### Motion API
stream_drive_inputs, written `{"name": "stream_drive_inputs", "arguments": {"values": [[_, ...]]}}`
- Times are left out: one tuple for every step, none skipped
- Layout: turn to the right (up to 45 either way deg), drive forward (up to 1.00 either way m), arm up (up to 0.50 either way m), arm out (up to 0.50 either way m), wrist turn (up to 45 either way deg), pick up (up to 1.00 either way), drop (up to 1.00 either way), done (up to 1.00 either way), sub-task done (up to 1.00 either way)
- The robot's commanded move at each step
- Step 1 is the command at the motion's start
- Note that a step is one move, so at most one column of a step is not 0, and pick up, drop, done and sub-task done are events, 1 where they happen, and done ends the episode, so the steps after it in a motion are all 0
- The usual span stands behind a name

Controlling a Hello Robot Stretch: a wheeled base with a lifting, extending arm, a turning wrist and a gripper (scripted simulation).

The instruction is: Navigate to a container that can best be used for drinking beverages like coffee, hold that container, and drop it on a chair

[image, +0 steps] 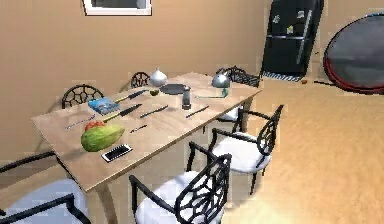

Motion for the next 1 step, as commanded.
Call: {"name": "stream_drive_inputs", "arguments": {"values": [[-45.0,0.0,0.0,0.0,0.0,0.0,0.0,0.0,0.0]]}}
